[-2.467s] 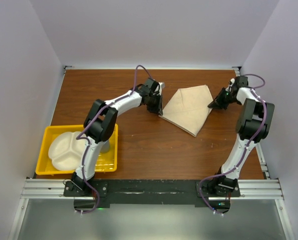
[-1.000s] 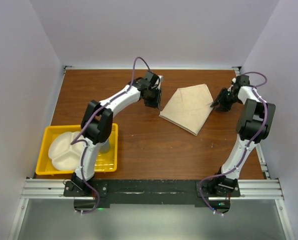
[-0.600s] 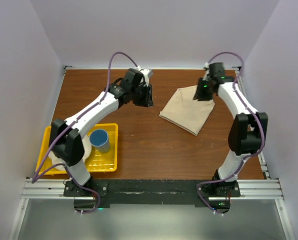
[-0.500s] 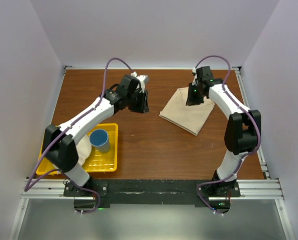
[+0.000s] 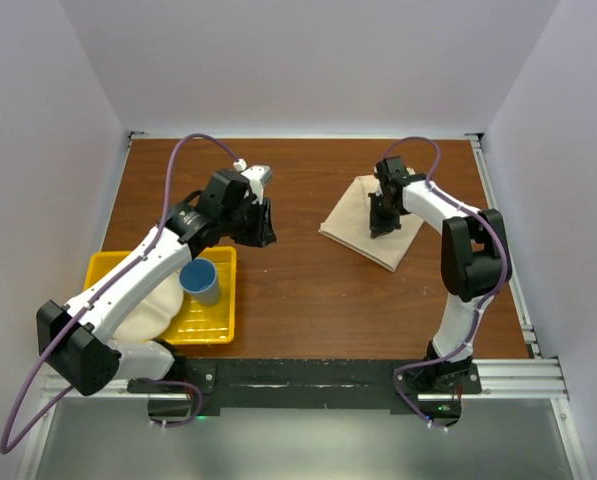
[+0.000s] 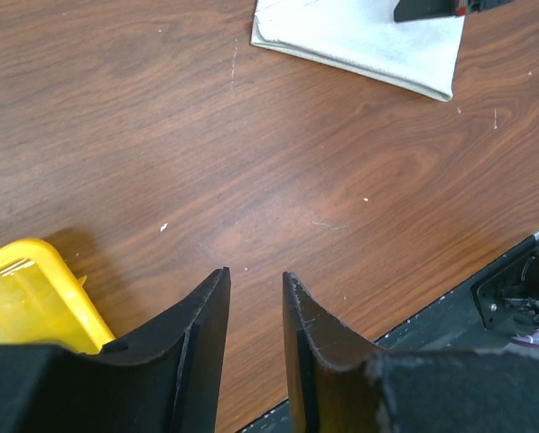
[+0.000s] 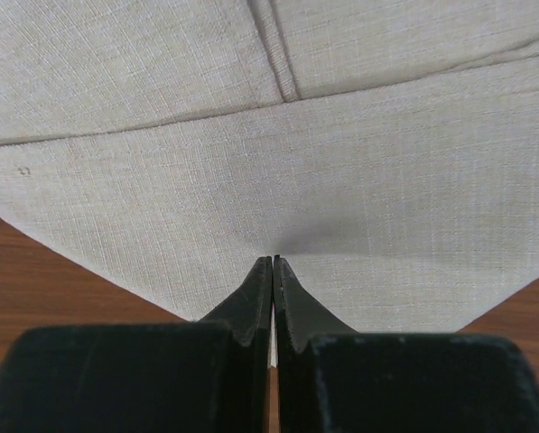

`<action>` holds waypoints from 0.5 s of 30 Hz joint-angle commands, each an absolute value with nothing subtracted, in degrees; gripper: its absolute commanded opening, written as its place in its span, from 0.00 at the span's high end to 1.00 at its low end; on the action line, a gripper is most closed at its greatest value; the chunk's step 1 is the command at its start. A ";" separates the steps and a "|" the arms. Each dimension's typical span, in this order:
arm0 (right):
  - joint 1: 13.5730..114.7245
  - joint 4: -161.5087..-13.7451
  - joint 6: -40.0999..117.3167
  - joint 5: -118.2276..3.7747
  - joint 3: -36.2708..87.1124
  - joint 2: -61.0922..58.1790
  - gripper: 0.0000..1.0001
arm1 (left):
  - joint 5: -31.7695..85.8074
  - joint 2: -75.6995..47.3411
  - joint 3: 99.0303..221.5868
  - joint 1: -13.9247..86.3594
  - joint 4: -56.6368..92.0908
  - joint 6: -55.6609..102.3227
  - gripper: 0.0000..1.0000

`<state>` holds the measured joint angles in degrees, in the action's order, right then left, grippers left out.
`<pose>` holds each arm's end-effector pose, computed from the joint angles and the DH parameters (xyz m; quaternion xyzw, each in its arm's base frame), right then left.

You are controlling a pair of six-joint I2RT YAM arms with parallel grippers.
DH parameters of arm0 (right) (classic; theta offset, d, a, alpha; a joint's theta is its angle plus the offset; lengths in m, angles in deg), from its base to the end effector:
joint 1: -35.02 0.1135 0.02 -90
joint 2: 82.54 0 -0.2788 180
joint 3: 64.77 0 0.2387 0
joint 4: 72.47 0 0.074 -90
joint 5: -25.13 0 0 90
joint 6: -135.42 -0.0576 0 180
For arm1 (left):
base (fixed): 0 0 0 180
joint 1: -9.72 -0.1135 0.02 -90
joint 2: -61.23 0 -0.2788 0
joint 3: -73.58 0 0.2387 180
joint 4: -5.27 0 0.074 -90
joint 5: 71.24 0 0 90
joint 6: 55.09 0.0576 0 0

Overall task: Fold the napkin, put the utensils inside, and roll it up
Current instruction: Roll the napkin at the center of the board.

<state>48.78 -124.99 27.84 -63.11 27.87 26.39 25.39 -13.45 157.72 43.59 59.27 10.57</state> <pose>0.3756 0.0938 0.1876 0.0299 0.9824 0.0642 0.1729 0.2249 -0.1590 0.3296 0.0988 0.9158 -0.2342 0.3111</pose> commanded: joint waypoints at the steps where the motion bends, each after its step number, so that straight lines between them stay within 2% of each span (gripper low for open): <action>1: 50.66 -120.52 24.60 -64.78 25.46 26.97 1.00 | 23.68 -12.51 157.57 43.56 60.96 12.58 0.64; 7: 52.51 -120.52 21.17 -64.78 23.27 28.21 1.00 | 24.21 -12.08 157.57 43.55 60.97 12.41 0.64; 15: 55.59 -119.11 16.34 -60.92 17.56 23.99 1.00 | 24.47 -11.55 157.05 43.56 59.91 11.97 0.63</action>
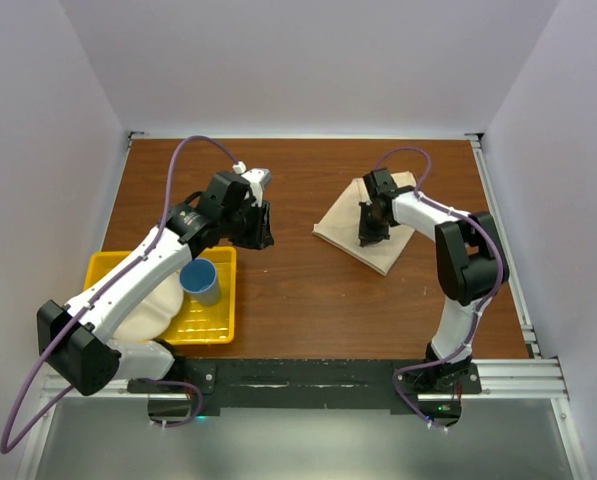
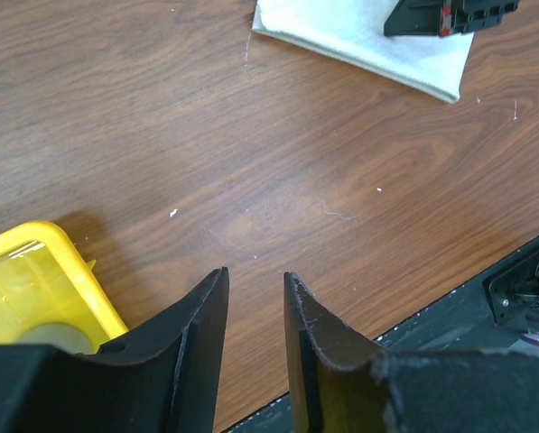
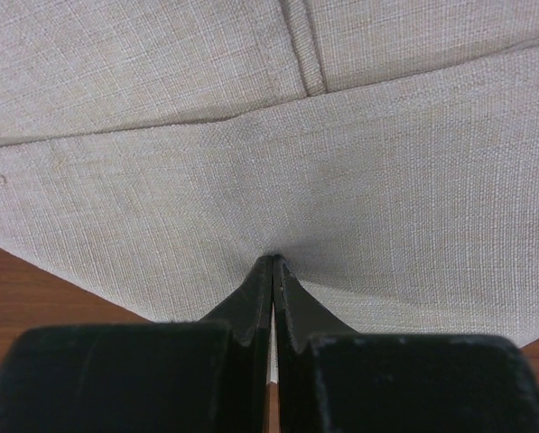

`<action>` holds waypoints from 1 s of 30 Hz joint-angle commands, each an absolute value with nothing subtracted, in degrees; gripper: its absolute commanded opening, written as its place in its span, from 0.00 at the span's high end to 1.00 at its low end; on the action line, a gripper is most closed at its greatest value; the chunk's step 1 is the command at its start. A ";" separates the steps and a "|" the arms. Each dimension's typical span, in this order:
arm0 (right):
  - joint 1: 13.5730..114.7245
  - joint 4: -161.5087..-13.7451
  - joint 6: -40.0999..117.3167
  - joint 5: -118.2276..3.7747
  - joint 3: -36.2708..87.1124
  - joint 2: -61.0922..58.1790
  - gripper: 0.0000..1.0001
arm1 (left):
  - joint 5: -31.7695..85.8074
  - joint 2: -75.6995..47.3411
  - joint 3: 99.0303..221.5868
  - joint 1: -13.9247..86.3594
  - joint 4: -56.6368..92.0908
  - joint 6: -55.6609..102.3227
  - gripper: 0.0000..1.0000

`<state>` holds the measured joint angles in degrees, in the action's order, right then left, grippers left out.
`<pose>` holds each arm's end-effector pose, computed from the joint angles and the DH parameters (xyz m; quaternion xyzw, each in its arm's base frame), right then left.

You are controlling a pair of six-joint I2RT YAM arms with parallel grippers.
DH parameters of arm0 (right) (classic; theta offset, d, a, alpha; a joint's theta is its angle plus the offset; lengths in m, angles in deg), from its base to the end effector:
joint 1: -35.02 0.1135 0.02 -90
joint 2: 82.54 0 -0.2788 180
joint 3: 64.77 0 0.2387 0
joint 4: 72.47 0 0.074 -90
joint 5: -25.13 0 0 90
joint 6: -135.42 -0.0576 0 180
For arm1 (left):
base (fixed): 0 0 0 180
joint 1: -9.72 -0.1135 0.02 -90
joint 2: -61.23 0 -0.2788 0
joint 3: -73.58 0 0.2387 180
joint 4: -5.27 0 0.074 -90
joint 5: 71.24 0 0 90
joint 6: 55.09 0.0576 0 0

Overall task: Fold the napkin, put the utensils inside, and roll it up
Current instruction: Roll the napkin at the center of the board.

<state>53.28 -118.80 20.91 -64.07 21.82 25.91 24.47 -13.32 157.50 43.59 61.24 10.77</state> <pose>0.3593 0.1194 0.1669 0.0522 0.9805 0.0754 0.1737 0.2222 -0.1561 0.3257 0.0971 0.9231 -0.2195 0.3005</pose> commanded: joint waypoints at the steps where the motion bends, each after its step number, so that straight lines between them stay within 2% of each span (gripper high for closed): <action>1: 55.68 -118.94 15.55 -59.17 17.03 23.12 1.00 | 24.56 -11.55 156.96 43.56 59.65 11.88 0.63; 4: 55.85 -119.28 13.78 -57.22 16.93 20.48 1.00 | 24.91 -11.72 156.96 43.47 59.03 11.53 0.63; 5: 55.85 -121.11 14.22 -58.44 17.54 20.04 0.95 | 24.91 -11.81 157.04 43.47 58.86 11.44 0.63; 7: 56.03 -123.76 18.68 -61.60 21.40 18.98 0.85 | 25.17 -12.33 157.13 43.38 58.68 10.92 0.62; 8: 56.64 -125.94 21.05 -63.96 22.72 18.72 0.72 | 25.35 -12.42 157.22 43.29 58.50 10.66 0.62; 12: 61.55 -134.30 37.46 -75.20 31.24 19.59 0.48 | 27.28 -12.86 156.61 42.94 57.01 8.90 0.59; 18: 69.29 -132.22 51.73 -78.85 26.36 15.29 0.39 | 30.88 -14.00 155.20 42.59 52.80 5.48 0.57; 25: 73.52 -127.38 58.95 -75.34 18.61 10.72 0.35 | 31.24 -15.15 155.90 42.50 50.33 3.01 0.57; 30: 73.96 -127.29 62.12 -73.40 18.25 13.43 0.37 | 28.78 -14.01 156.26 42.50 50.86 3.45 0.56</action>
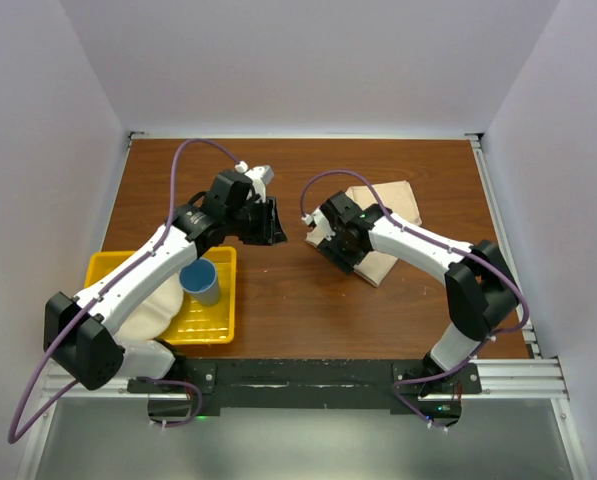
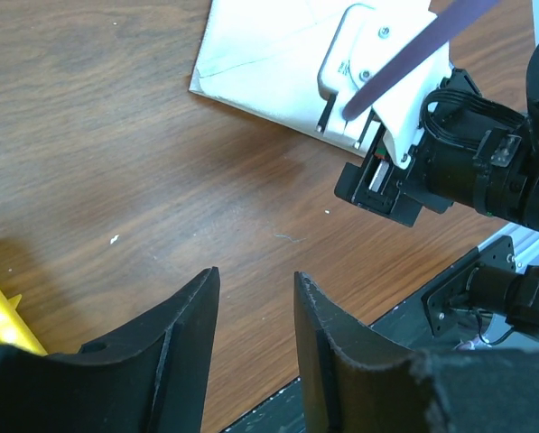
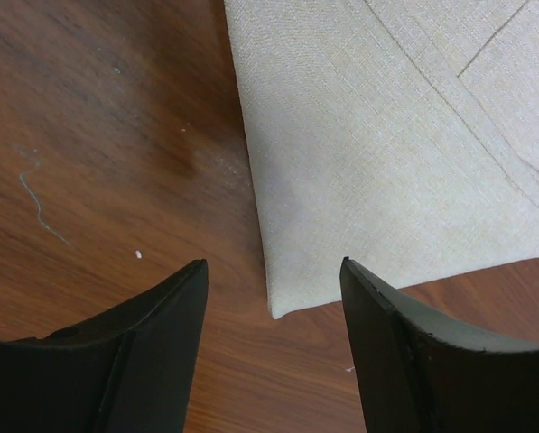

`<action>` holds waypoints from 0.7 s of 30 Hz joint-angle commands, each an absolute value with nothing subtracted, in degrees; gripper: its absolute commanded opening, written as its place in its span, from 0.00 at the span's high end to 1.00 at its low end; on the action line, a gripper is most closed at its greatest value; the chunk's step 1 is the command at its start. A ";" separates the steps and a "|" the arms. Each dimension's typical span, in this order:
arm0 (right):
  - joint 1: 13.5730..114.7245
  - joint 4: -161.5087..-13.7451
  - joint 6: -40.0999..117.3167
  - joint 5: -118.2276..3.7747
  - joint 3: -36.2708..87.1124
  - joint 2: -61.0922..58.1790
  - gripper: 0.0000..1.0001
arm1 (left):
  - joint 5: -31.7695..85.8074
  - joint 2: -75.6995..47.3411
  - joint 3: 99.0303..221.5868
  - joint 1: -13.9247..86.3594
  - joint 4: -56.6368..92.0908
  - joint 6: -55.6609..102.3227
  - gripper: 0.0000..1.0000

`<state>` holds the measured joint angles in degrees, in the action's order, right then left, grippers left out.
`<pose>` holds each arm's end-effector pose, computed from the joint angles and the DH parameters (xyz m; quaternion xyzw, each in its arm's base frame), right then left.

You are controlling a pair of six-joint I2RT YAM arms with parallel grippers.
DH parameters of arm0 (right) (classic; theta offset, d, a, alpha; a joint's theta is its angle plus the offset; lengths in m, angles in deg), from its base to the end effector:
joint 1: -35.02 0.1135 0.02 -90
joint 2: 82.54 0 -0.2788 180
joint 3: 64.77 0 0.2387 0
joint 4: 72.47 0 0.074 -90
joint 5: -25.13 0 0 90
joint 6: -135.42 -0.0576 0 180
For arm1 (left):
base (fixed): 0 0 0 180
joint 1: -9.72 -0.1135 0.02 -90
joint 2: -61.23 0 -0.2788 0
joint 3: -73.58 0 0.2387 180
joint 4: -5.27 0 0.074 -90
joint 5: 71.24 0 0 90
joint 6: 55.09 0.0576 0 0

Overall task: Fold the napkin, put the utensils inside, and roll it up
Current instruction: Roll the napkin at the center of the board.

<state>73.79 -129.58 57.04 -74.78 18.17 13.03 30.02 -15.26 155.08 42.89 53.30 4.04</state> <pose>0.2598 0.1959 0.2161 -0.4038 0.8939 -0.0415 0.1903 0.2350 -0.1670 0.3164 0.0574 0.9117 -0.2866 0.2886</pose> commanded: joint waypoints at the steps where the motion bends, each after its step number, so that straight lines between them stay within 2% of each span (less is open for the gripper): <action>1: 73.96 -127.02 62.47 -73.48 18.25 13.79 0.37 | 28.78 -13.92 156.17 42.50 50.94 3.45 0.56; 12: 73.96 -123.77 64.05 -71.45 18.61 20.73 0.46 | 27.72 -12.69 155.29 42.50 52.52 2.92 0.56; 21: 73.96 -122.63 64.50 -74.09 18.69 21.87 0.48 | 26.76 -11.64 154.76 42.59 53.40 3.27 0.56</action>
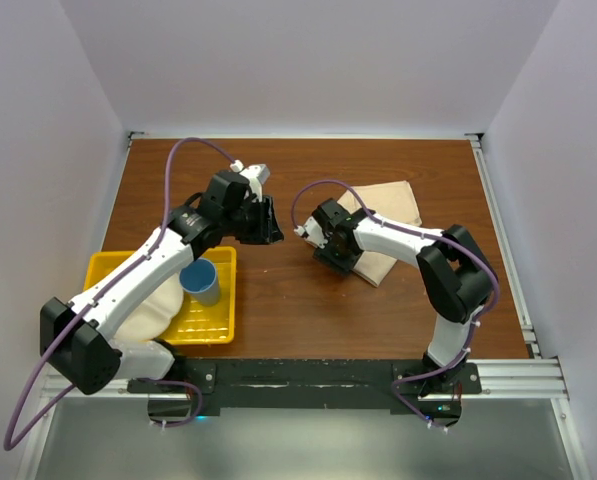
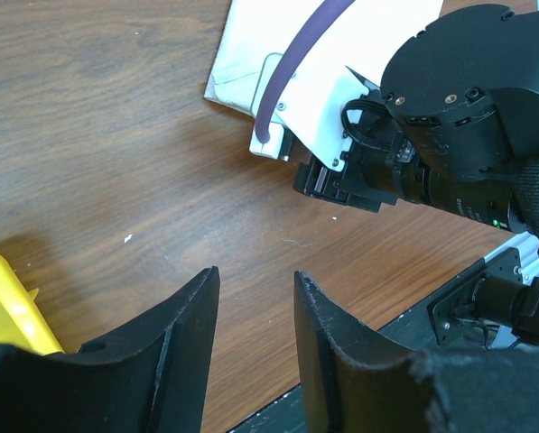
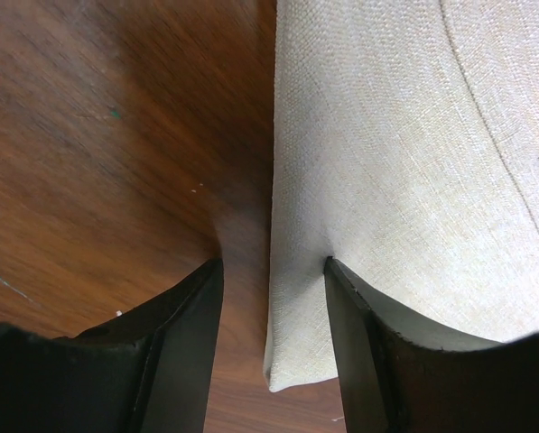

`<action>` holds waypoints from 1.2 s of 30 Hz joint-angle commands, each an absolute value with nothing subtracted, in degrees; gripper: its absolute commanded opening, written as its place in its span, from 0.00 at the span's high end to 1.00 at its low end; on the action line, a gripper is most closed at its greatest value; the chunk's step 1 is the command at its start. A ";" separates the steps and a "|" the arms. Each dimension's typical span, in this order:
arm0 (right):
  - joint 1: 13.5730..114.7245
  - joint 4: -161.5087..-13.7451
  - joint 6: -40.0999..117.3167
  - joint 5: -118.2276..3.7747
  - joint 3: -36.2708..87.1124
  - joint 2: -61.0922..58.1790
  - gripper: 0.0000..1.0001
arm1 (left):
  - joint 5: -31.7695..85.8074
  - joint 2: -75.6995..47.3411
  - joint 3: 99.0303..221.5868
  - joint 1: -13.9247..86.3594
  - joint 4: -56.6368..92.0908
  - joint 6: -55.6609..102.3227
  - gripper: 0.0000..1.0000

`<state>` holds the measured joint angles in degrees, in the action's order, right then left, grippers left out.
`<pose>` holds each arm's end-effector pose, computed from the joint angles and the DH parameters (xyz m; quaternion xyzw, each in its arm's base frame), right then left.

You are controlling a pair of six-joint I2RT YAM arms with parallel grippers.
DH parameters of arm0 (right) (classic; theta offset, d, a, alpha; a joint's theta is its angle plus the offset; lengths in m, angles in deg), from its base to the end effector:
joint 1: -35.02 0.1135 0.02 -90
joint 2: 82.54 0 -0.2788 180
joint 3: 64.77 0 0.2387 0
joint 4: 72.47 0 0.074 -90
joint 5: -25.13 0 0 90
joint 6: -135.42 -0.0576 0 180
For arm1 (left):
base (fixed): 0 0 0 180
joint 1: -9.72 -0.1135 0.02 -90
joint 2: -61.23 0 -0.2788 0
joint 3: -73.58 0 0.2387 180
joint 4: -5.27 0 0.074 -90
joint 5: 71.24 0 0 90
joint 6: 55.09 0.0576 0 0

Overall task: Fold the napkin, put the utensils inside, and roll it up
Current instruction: Roll the napkin at the center of the board.

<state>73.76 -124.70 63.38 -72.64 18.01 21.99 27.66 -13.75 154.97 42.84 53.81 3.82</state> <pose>0.2762 0.2116 0.1689 -0.4608 0.8740 -0.0409 0.1488 0.2313 -0.1616 0.3216 0.0476 0.9106 -0.2750 0.3049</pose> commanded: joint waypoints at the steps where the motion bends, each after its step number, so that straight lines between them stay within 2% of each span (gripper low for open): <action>1: 74.04 -122.63 64.50 -75.49 18.87 22.14 0.48 | 26.84 -11.63 154.85 42.50 53.32 3.36 0.56; 20: 74.05 -121.13 63.44 -79.81 18.78 25.21 0.54 | 27.37 -13.04 155.90 42.50 54.11 5.11 0.57; 32: 74.04 -122.36 56.77 -72.97 18.17 26.62 0.84 | 29.13 -13.22 153.45 41.54 52.71 3.27 0.52; 36: 74.57 -121.49 51.24 -69.62 16.68 25.31 0.87 | 31.49 -14.09 152.48 40.22 51.12 1.34 0.50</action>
<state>74.07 -122.45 59.14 -78.39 18.71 24.33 28.45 -13.56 153.63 41.81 54.22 3.71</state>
